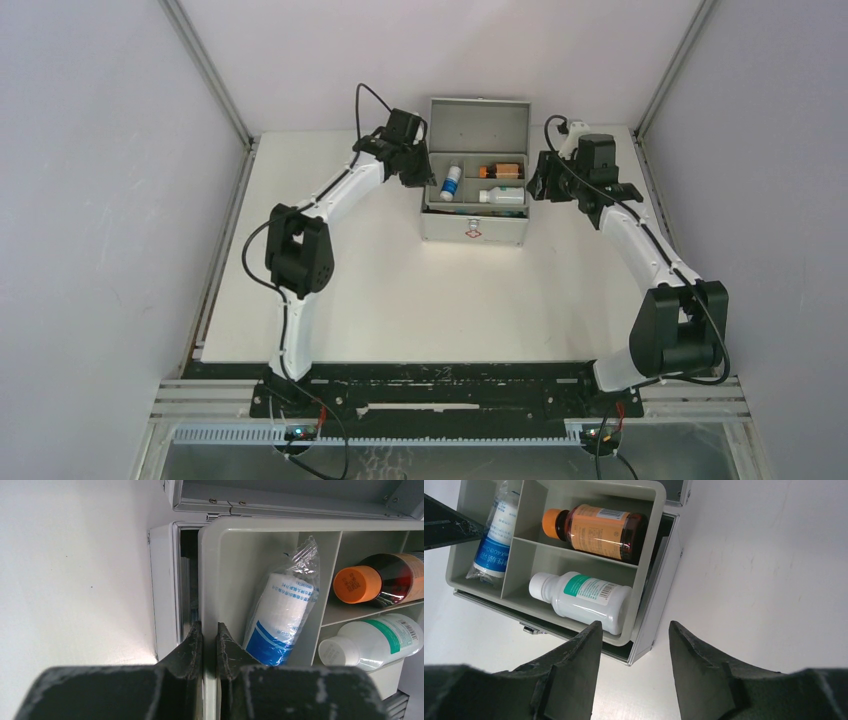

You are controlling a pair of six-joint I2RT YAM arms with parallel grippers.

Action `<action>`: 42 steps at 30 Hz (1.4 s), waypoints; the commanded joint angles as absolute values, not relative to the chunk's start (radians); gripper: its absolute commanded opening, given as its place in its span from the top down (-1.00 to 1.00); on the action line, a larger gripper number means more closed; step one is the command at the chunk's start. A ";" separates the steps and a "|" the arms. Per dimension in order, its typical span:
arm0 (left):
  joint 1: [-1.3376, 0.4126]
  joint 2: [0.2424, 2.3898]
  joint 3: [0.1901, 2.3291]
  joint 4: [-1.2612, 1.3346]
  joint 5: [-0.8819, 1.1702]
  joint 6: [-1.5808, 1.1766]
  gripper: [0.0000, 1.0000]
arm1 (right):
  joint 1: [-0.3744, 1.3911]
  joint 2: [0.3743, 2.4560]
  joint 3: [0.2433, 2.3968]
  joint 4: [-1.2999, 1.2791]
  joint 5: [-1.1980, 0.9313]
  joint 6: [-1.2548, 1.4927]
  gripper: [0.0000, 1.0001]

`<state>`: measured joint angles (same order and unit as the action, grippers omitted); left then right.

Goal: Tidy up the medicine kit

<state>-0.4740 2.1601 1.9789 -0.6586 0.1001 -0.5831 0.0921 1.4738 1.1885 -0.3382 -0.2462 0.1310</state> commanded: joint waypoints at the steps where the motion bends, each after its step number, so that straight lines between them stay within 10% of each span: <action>1: -0.477 2.142 2.053 -0.586 0.107 -0.599 1.00 | 0.078 1.438 1.206 -0.293 -0.266 0.132 -0.04; 34: -0.517 1.997 1.838 -0.534 0.142 -0.647 0.99 | 0.044 1.424 1.191 -0.304 -0.331 0.130 -0.06; 42: -0.514 1.990 1.829 -0.521 0.149 -0.618 0.59 | 0.042 1.431 1.191 -0.308 -0.342 0.129 -0.07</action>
